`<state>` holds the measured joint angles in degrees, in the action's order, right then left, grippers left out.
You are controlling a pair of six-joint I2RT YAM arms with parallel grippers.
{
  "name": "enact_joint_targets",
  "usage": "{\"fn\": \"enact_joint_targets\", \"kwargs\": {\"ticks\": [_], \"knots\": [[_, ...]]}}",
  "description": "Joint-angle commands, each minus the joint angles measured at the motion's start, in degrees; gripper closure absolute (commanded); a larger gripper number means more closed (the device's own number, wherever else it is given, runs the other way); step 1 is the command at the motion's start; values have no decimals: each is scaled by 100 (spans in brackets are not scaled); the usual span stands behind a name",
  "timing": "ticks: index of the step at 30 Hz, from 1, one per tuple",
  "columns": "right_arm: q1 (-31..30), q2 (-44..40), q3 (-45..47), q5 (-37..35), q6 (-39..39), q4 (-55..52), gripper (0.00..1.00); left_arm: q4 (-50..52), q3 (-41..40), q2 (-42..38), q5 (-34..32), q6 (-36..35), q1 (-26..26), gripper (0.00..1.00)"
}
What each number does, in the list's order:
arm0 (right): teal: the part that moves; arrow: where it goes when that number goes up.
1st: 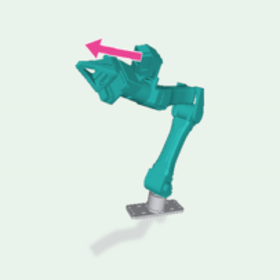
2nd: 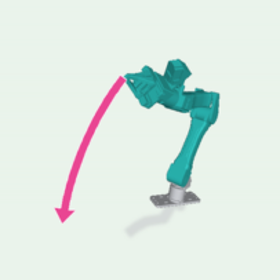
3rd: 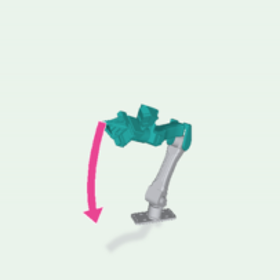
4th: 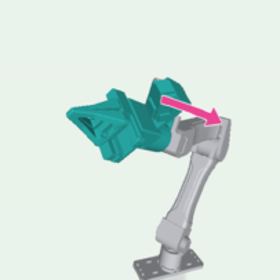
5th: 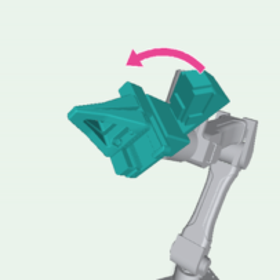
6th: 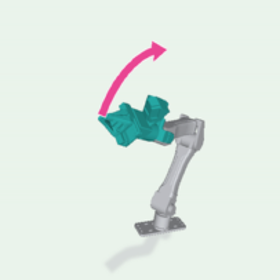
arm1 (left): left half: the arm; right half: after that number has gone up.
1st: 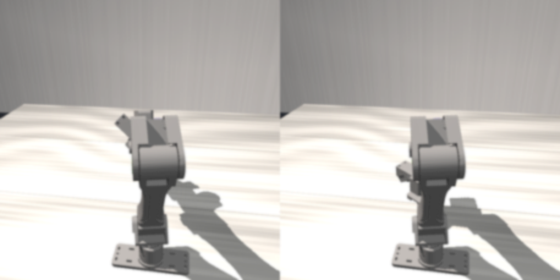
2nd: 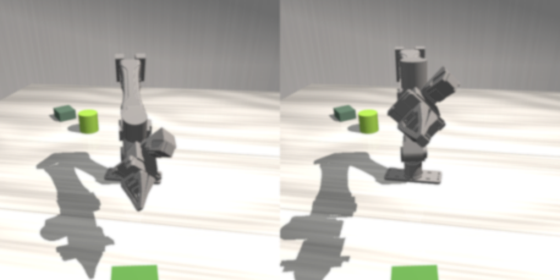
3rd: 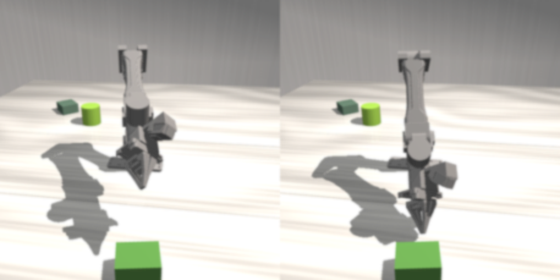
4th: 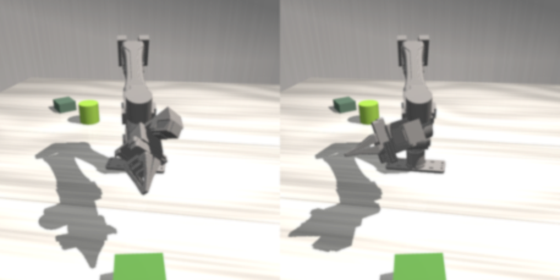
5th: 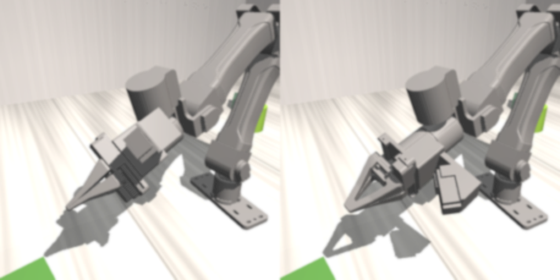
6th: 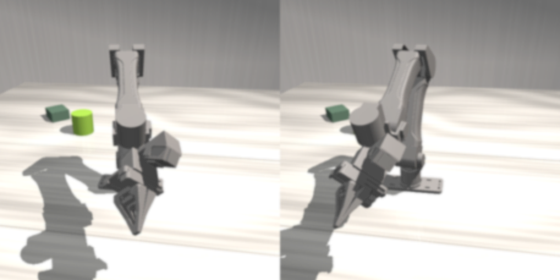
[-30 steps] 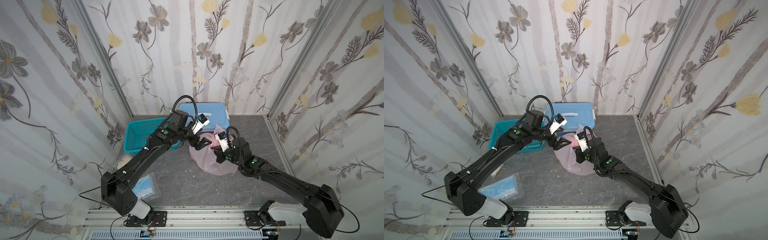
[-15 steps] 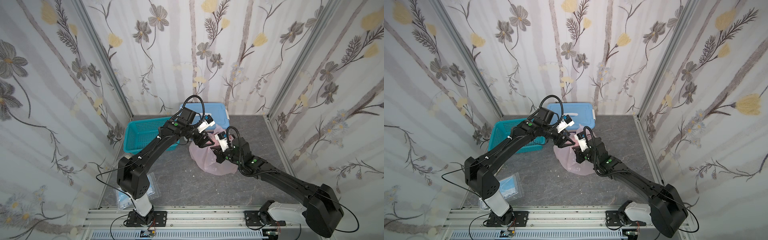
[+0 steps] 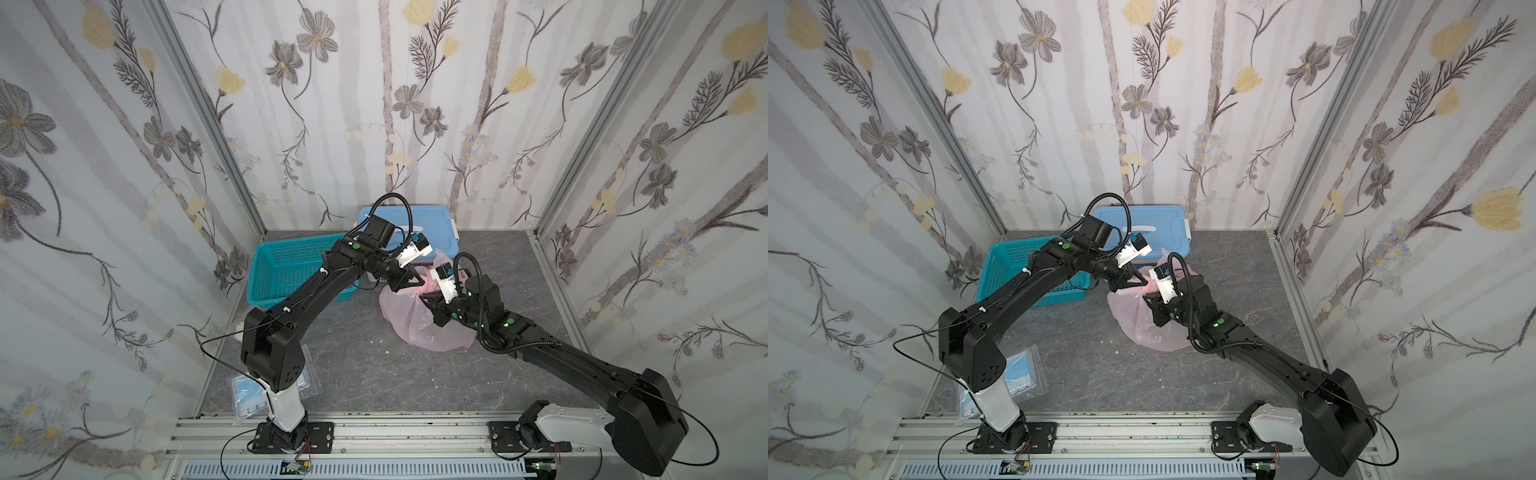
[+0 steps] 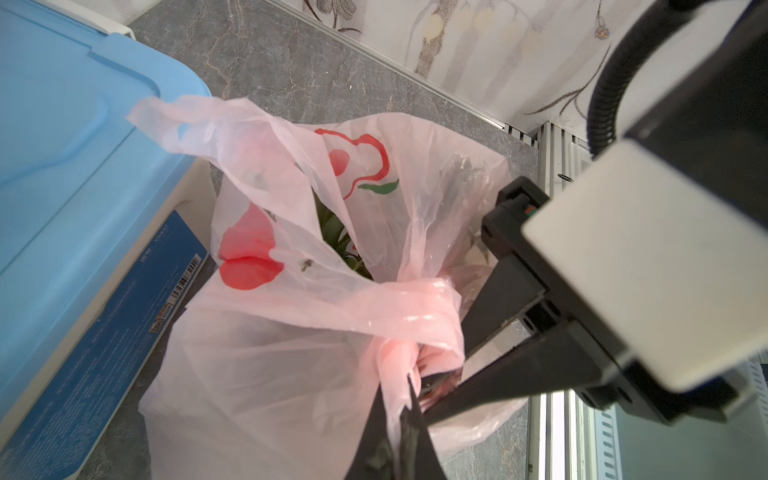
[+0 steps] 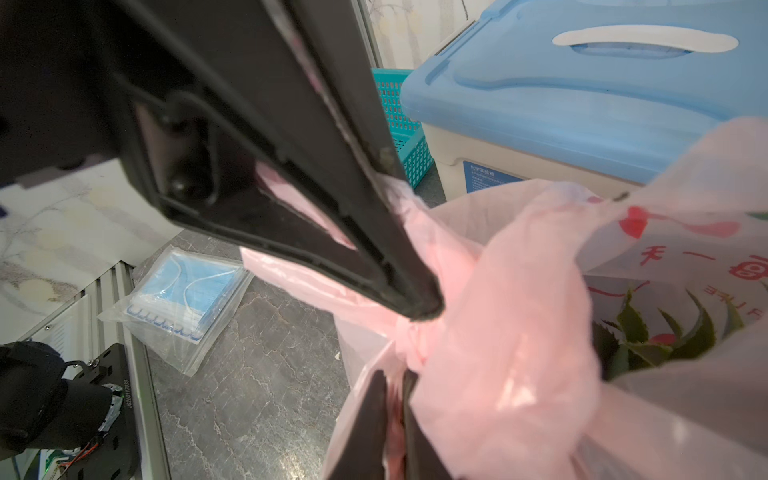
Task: Place the pineapple into a plastic bag & tie a knot
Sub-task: Cross the plastic bag at the center of the board.
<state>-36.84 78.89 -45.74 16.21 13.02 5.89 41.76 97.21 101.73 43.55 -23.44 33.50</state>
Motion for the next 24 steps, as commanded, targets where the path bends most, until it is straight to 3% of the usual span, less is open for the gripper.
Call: {"fn": "enact_joint_targets", "kwargs": {"ticks": [1, 5, 10, 12, 15, 19, 24], "knots": [[-10, -295, -184, 478, -31, -363, 63, -117, -75, -100, 39, -49, 25, 100], [0, -770, -555, 991, -124, -1389, 45, -315, -214, -138, -188, 64, 69, 100], [5, -1120, -1207, 1521, 285, -2364, 44, -513, -323, -130, -398, 117, 137, 100], [23, -1227, -1471, 1094, 880, -2616, 47, -595, -343, -129, -464, 162, 162, 100], [186, -1318, -1924, -160, 2706, -3127, 62, -733, -352, -138, -531, 258, 179, 100], [455, -1523, -1757, -37, 5440, -2438, 66, -799, -352, -153, -558, 308, 185, 100], [206, -1549, -1197, -469, 8522, -1247, 51, -947, -430, -169, -628, 409, 184, 100]]}}
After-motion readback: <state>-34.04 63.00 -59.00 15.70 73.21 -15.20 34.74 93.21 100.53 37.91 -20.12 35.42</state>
